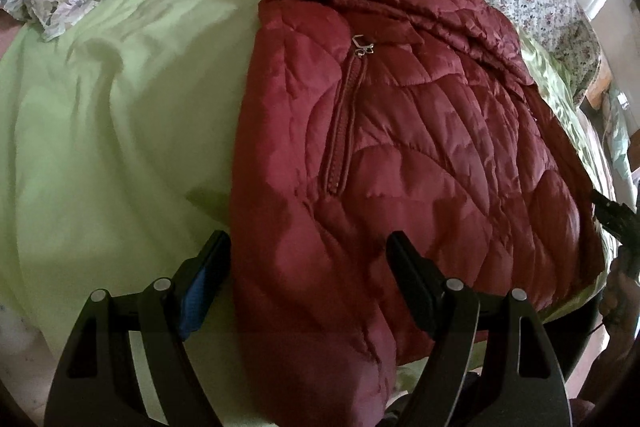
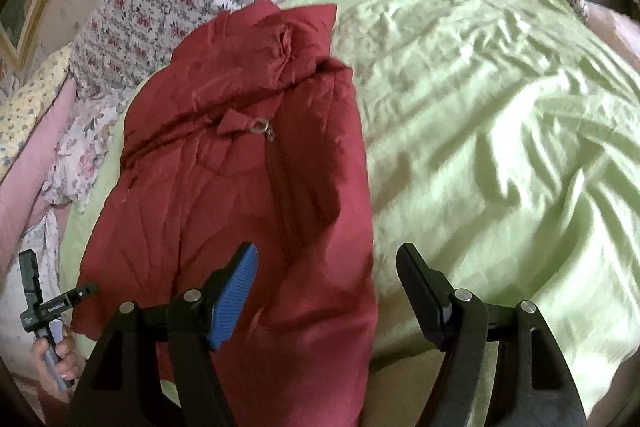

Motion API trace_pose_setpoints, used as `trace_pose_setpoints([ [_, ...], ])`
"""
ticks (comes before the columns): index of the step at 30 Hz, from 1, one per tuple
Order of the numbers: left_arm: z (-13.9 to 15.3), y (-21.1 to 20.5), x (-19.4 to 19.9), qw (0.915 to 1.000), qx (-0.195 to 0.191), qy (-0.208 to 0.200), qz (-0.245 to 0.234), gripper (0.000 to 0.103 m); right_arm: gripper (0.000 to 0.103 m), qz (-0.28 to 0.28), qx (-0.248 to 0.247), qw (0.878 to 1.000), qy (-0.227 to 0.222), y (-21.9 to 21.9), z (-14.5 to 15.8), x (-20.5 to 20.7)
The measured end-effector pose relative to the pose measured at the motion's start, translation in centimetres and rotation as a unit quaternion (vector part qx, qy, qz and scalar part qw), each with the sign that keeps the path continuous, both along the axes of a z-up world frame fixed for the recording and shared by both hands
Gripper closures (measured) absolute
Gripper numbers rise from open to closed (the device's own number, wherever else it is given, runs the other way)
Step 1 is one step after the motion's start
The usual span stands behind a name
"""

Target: Fold large clothes

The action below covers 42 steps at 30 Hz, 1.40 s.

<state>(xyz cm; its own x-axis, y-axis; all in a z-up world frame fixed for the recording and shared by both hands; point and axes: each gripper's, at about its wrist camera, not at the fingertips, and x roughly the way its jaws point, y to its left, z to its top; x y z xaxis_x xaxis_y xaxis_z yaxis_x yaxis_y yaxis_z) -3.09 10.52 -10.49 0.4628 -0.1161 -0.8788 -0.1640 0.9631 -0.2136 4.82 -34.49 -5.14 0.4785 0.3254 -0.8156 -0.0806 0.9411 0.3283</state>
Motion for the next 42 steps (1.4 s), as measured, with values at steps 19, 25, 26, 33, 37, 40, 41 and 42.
trace_pose_setpoints([
  [19, -0.4, -0.8, -1.6, 0.999, 0.024, -0.016, -0.032, 0.023, 0.038, 0.062, -0.019, 0.998, 0.026, 1.6, -1.5, -2.7],
  [25, -0.7, -1.4, -1.7, 0.9983, 0.001, -0.017, -0.056, 0.062, 0.057, 0.071, 0.004, 0.997, 0.015, 1.7, -1.3, -2.9],
  [26, -0.7, -1.5, -1.8, 0.9981, 0.004, -0.02, -0.058, 0.065, 0.059, 0.071, 0.006, 0.997, 0.013, 1.7, -1.2, -3.0],
  [33, 0.1, -1.4, -2.2, 0.9977, -0.011, -0.036, -0.056, 0.08, 0.069, 0.067, 0.029, 0.997, -0.002, 1.2, -0.4, -3.3],
  [37, 1.2, -0.7, -2.5, 0.997, -0.031, -0.055, -0.045, 0.084, 0.074, 0.066, 0.051, 0.996, -0.013, 0.7, 0.4, -3.3],
  [40, 2.0, -0.5, -2.9, 0.9966, -0.03, -0.065, -0.04, 0.086, 0.077, 0.073, 0.055, 0.996, -0.017, 0.7, 1.0, -3.6],
  [41, 2.3, -0.5, -3.1, 0.9964, -0.028, -0.069, -0.041, 0.086, 0.078, 0.078, 0.056, 0.995, -0.018, 0.8, 1.2, -3.7],
  [42, 2.7, -0.6, -3.2, 0.9961, -0.026, -0.074, -0.041, 0.086, 0.078, 0.082, 0.058, 0.995, -0.019, 0.9, 1.4, -3.8],
])
